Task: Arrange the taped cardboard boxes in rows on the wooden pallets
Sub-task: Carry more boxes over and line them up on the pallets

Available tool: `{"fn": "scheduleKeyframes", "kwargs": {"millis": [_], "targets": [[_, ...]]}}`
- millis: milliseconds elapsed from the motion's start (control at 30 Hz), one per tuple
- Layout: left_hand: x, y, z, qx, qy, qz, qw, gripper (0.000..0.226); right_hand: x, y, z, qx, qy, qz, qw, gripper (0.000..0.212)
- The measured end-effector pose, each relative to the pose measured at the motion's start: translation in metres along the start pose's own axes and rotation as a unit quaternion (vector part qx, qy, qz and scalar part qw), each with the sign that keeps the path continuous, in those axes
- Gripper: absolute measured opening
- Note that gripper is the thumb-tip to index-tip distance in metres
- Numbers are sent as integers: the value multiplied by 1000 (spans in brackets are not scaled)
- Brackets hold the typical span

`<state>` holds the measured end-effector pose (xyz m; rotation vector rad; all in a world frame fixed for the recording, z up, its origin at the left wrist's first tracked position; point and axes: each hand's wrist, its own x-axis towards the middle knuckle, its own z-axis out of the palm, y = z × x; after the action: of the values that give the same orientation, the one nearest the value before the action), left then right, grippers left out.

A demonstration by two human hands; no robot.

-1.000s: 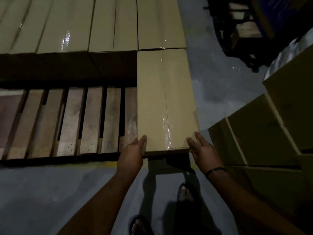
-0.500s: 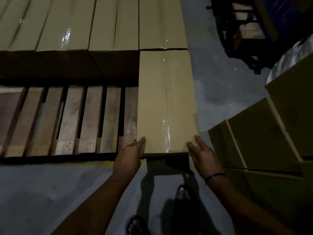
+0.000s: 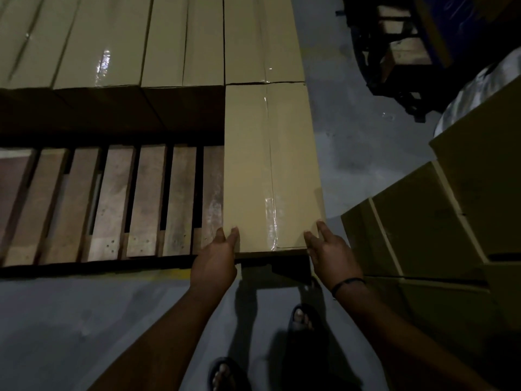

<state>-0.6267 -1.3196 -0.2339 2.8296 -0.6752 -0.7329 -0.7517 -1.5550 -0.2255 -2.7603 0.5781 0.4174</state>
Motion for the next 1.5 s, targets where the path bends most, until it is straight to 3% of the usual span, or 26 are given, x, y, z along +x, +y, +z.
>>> {"fn": "scheduleKeyframes", "kwargs": {"millis": [267,567,767,1133,1500], "targets": [[-71,46,-76,-9,100,57,993,79,-47,-51,-80,17,22,23,999,56],[-224,88,-198,-56,54,97,992,56,-179,-123,-215,62,33,24,997,53],[-294,103,-254,-75,79,124,986,51,-246,-146,-278,63,78,7,995,53],[-317,141,-312,-73,134,206,967,49,-304,-123,-330,85,208,60,972,50],[-341,243,-296,-56,107,342,932,41,-391,-38,-357,150,296,191,924,49]]}}
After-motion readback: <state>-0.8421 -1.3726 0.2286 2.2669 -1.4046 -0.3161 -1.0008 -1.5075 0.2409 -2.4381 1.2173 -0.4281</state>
